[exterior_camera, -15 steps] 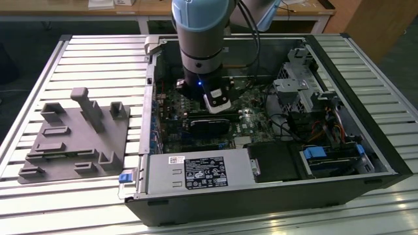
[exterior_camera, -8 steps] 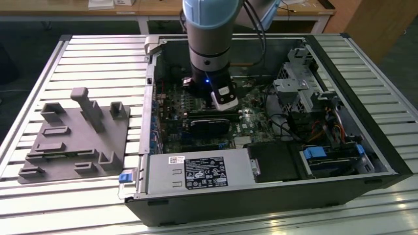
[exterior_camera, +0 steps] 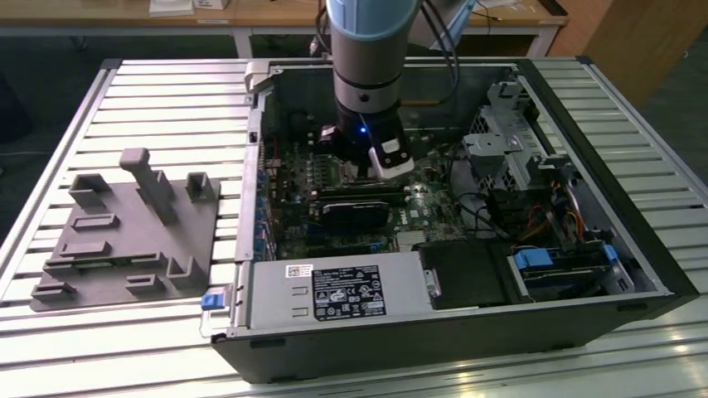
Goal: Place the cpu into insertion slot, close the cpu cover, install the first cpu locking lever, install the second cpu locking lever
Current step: 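Install the second cpu locking lever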
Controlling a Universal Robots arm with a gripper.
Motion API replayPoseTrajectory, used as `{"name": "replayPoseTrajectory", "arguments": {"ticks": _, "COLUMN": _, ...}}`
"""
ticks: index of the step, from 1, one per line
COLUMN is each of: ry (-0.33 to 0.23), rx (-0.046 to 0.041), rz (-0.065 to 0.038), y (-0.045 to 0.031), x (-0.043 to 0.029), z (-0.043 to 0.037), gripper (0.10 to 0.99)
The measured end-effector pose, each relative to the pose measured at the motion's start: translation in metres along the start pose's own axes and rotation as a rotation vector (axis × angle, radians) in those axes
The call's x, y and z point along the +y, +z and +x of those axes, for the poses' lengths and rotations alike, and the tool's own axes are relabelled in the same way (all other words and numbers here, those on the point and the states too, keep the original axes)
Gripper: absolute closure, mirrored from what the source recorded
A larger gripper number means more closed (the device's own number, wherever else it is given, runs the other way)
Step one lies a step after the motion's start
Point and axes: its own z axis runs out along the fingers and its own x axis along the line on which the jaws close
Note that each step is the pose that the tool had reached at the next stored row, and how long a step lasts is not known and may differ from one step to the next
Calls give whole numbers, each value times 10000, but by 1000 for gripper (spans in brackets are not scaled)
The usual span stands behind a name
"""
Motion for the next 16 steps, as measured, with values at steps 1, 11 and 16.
{"name": "replayPoseTrajectory", "arguments": {"ticks": 1, "ry": -7, "rx": -10, "rz": 48, "y": 5, "x": 19, "z": -11, "gripper": 980}}
{"name": "replayPoseTrajectory", "arguments": {"ticks": 11, "ry": -50, "rx": -141, "rz": 622, "y": 54, "x": 206, "z": -69, "gripper": 980}}
{"name": "replayPoseTrajectory", "arguments": {"ticks": 16, "ry": -50, "rx": -148, "rz": 649, "y": 81, "x": 298, "z": -45, "gripper": 980}}
